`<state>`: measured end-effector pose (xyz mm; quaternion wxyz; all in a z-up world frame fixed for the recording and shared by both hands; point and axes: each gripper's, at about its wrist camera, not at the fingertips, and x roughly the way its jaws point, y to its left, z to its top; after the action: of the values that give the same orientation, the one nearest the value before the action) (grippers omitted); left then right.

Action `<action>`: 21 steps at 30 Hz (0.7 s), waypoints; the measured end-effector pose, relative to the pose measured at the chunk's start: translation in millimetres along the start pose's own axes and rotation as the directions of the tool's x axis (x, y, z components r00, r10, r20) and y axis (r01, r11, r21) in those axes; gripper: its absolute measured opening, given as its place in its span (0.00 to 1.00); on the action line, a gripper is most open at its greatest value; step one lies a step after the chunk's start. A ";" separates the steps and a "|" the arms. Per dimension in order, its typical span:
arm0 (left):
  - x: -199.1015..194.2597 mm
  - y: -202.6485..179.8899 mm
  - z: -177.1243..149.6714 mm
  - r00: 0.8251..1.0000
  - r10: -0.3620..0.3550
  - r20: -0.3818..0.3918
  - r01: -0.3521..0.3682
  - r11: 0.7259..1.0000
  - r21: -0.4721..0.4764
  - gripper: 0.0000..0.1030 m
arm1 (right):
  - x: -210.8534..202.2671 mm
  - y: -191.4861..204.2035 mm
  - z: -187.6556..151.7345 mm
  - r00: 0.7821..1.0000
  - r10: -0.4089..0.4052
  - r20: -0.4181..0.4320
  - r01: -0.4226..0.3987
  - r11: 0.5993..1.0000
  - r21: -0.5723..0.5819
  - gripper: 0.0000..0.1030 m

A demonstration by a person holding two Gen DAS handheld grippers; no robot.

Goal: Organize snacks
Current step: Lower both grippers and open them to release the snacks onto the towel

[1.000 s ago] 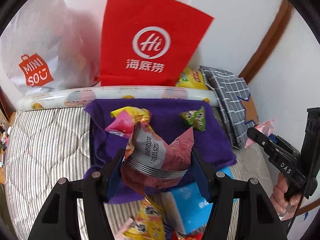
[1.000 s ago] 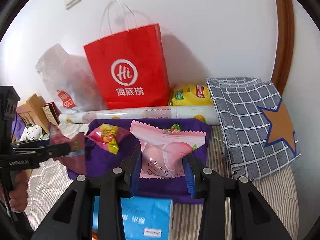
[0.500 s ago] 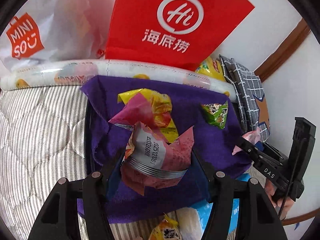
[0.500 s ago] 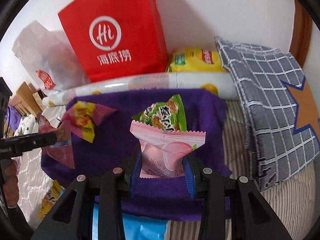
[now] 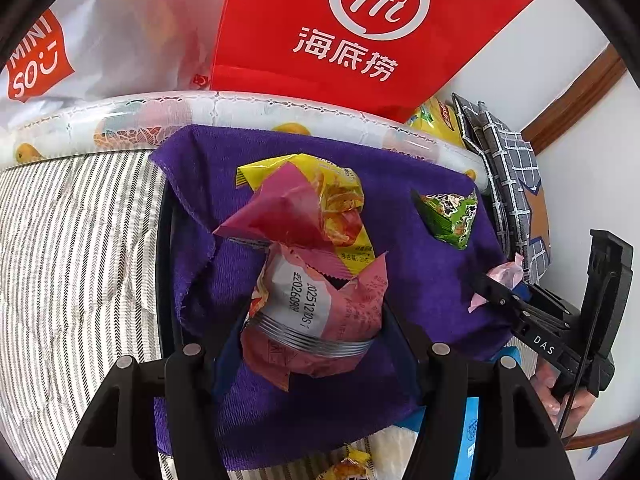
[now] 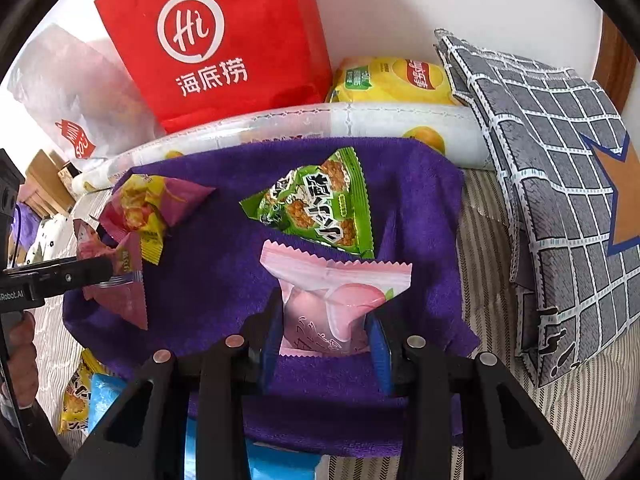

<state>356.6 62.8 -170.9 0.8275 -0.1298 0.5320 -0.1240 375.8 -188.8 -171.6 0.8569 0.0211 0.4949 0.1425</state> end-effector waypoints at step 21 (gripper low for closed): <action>-30.6 -5.6 -12.5 0.997 0.080 0.023 -0.081 0.995 0.053 0.77 | -61.7 10.5 -10.5 0.988 -0.062 0.140 0.057 0.998 0.039 0.79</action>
<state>332.4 67.0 -148.0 0.8405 -0.0872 0.5247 -0.1037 335.6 -196.2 -123.1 0.8932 0.0314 0.4358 0.1061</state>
